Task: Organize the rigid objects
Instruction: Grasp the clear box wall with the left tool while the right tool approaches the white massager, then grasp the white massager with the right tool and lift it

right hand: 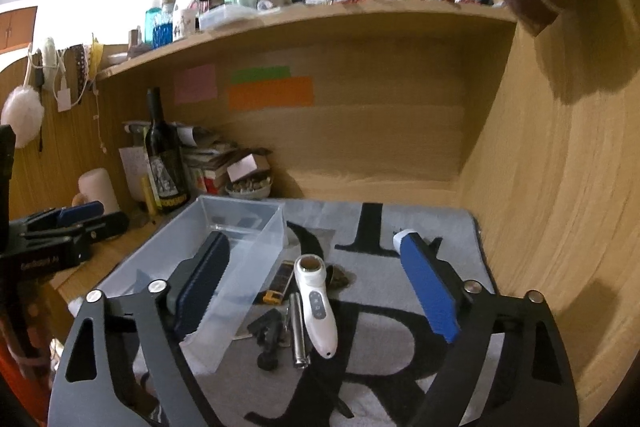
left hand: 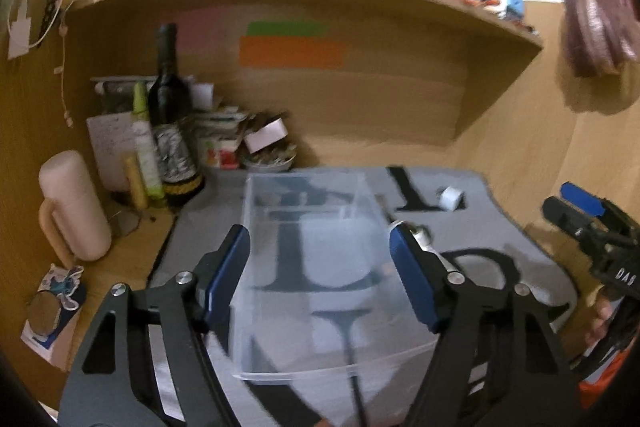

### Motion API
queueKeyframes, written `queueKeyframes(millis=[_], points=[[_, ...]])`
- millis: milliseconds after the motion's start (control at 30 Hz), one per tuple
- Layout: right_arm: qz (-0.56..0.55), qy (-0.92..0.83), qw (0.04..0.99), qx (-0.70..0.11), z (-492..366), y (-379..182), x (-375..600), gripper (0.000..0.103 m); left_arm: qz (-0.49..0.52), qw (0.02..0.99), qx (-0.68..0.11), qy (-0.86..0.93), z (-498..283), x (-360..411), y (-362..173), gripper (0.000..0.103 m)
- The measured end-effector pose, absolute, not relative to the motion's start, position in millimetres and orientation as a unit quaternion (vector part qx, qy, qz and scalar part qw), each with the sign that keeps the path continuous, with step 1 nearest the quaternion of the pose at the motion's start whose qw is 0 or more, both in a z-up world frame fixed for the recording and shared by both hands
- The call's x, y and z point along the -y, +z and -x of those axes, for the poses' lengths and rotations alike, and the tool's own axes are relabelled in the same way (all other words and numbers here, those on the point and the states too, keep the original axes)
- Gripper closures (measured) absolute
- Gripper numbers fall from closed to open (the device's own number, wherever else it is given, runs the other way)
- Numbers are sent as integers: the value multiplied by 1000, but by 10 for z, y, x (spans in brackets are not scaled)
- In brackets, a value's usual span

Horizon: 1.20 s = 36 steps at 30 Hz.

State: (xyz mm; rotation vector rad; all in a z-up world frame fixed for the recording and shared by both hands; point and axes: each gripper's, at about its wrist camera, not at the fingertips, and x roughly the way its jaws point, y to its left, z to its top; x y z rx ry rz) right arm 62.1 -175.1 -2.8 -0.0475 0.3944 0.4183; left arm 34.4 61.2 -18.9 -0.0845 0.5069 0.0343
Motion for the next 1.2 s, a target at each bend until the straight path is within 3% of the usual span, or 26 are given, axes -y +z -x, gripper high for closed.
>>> queueKeyframes(millis=[100, 233, 333, 667, 833, 1067, 1200], points=[[26, 209, 954, -213, -730, -77, 1759, 31, 35, 957, -288, 24, -460, -771, -262, 48], [21, 211, 948, -238, -883, -138, 1781, 36, 36, 945, -323, 38, -593, -975, -370, 52], [22, 216, 941, -261, -1017, -194, 1760, 42, 36, 935, -349, 48, -699, -1113, -470, 63], [56, 222, 915, -332, -1413, -473, 1520, 43, 55, 905, -421, 21, -1001, -1324, -729, 74], [68, 225, 903, -361, -1597, -610, 1435, 43, 66, 890, -450, 0, -1094, -1298, -839, 89], [82, 226, 884, -402, -1831, -853, 1254, 43, 75, 884, -462, -11, -1155, -1270, -924, 95], [91, 231, 869, -429, -1949, -1027, 1151, 57, 75, 886, -458, -11, -1162, -1273, -925, 95]])
